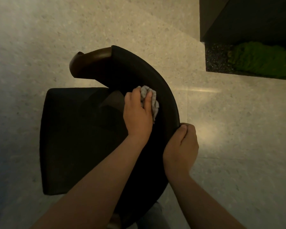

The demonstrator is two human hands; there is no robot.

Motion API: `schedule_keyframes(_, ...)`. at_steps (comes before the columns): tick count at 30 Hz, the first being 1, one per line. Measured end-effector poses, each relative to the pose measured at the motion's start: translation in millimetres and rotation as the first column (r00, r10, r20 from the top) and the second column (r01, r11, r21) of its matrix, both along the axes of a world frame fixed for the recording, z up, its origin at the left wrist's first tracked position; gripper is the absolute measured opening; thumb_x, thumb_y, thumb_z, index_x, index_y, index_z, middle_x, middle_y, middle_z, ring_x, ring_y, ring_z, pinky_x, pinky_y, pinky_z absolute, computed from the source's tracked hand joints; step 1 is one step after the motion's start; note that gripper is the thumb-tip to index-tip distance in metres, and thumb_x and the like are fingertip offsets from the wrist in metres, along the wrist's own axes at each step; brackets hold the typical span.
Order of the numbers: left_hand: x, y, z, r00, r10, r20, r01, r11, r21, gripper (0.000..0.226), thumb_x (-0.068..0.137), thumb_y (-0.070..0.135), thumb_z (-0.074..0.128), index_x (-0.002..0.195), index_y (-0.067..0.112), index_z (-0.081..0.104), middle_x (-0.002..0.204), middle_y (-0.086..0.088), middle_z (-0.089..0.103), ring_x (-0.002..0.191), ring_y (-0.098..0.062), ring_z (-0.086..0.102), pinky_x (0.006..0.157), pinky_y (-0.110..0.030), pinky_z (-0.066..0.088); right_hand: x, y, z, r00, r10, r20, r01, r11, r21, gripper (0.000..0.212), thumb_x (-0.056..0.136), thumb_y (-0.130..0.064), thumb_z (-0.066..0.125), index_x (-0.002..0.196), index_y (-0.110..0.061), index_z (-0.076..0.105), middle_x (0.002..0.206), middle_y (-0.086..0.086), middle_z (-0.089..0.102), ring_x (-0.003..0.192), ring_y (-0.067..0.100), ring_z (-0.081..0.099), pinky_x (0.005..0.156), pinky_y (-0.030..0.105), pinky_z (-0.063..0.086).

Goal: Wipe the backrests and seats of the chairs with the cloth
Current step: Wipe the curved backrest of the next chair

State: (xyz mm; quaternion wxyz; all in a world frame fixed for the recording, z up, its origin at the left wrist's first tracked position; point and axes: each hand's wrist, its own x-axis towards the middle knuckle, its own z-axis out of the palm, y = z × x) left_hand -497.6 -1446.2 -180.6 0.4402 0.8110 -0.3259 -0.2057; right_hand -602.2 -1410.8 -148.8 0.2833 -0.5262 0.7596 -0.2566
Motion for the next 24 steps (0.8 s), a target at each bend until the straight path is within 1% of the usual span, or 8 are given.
schedule_keyframes(3, 7.3, 7.6, -9.7, 1.0, 0.019, -0.018, -0.017, 0.996, 0.091, 0.033, 0.098, 0.046, 0.039, 0.114, 0.021, 0.054, 0.105, 0.007, 0.047, 0.081, -0.001, 0.052, 0.072, -0.018, 0.045, -3.9, -1.0, 4.3, 0.999, 0.012, 0.05, -0.013, 1.0, 0.024, 0.023, 0.102, -0.025, 0.034, 0.087, -0.025, 0.051, 0.074, -0.012, 0.051, 0.068, 0.001, 0.05, 0.056, 0.016, 0.031)
schedule_keyframes(6, 14.9, 18.6, -17.8, 0.992, 0.062, -0.11, -0.041, 0.982, 0.184, 0.025, 0.099, 0.042, 0.043, 0.111, 0.022, 0.055, 0.106, 0.006, 0.049, 0.08, 0.0, 0.052, 0.066, -0.015, 0.041, -6.5, -17.1, 12.9, 0.996, 0.086, 0.038, -0.085, 0.996, -0.004, 0.022, 0.102, -0.028, 0.034, 0.087, -0.028, 0.05, 0.072, -0.013, 0.051, 0.067, -0.003, 0.051, 0.054, 0.011, 0.03)
schedule_keyframes(8, 15.2, 22.4, -13.7, 0.984, 0.081, -0.158, -0.064, 0.992, 0.105, 0.024, 0.099, 0.043, 0.044, 0.108, 0.024, 0.054, 0.104, 0.011, 0.047, 0.085, 0.008, 0.052, 0.062, -0.009, 0.041, -2.8, -35.1, 15.9, 0.985, 0.172, 0.012, -0.171, 0.985, -0.027, 0.021, 0.103, -0.029, 0.034, 0.09, -0.027, 0.05, 0.073, -0.013, 0.051, 0.066, -0.001, 0.05, 0.054, 0.01, 0.031)
schedule_keyframes(11, 4.9, 18.7, 0.0, 0.986, 0.046, -0.159, -0.061, 0.994, -0.091, 0.024, 0.099, 0.043, 0.046, 0.11, 0.023, 0.053, 0.106, 0.009, 0.047, 0.092, 0.014, 0.049, 0.072, 0.0, 0.04, 3.3, -48.6, 9.5, 0.971, 0.24, -0.022, -0.241, 0.969, -0.048, 0.025, 0.103, -0.027, 0.033, 0.089, -0.018, 0.052, 0.073, -0.008, 0.051, 0.064, 0.006, 0.049, 0.057, 0.021, 0.033)
schedule_keyframes(14, -5.3, 10.6, 2.0, 0.994, -0.037, -0.105, 0.025, 0.994, -0.106, 0.03, 0.098, 0.044, 0.048, 0.115, 0.019, 0.053, 0.11, 0.006, 0.046, 0.093, 0.003, 0.052, 0.077, -0.008, 0.045, 4.0, -47.5, 0.7, 0.975, 0.213, -0.058, -0.217, 0.972, -0.089, 0.028, 0.103, -0.025, 0.032, 0.088, -0.015, 0.053, 0.072, -0.005, 0.051, 0.063, 0.012, 0.049, 0.057, 0.027, 0.033)
schedule_keyframes(17, -8.1, 5.0, -7.2, 0.99, -0.012, -0.14, 0.001, 0.997, -0.081, 0.033, 0.098, 0.044, 0.047, 0.118, 0.018, 0.053, 0.113, 0.005, 0.046, 0.093, -0.004, 0.054, 0.08, -0.023, 0.05, 3.0, -47.0, -0.7, 0.975, 0.21, -0.076, -0.217, 0.97, -0.105, 0.028, 0.103, -0.027, 0.031, 0.086, -0.018, 0.052, 0.067, -0.01, 0.048, 0.059, 0.006, 0.047, 0.054, 0.021, 0.031)
schedule_keyframes(21, -6.4, 4.9, -25.7, 0.982, 0.057, -0.182, -0.082, 0.988, -0.128, 0.026, 0.094, 0.052, 0.044, 0.101, 0.029, 0.053, 0.101, 0.017, 0.046, 0.089, 0.005, 0.053, 0.071, -0.007, 0.045, 3.0, -47.1, -2.0, 0.974, 0.214, -0.079, -0.222, 0.968, -0.114, 0.029, 0.103, -0.028, 0.032, 0.084, -0.019, 0.051, 0.065, -0.011, 0.047, 0.058, 0.007, 0.047, 0.053, 0.023, 0.032)
schedule_keyframes(24, 5.4, 26.3, -57.9, 0.951, 0.096, -0.293, -0.095, 0.995, 0.017, 0.011, 0.094, 0.048, 0.048, 0.093, 0.038, 0.052, 0.102, 0.016, 0.049, 0.089, 0.01, 0.053, 0.067, -0.012, 0.045, 2.2, -47.9, -1.8, 0.974, 0.214, -0.071, -0.22, 0.969, -0.112, 0.029, 0.103, -0.028, 0.031, 0.085, -0.019, 0.052, 0.066, -0.011, 0.048, 0.058, 0.007, 0.048, 0.056, 0.027, 0.035)
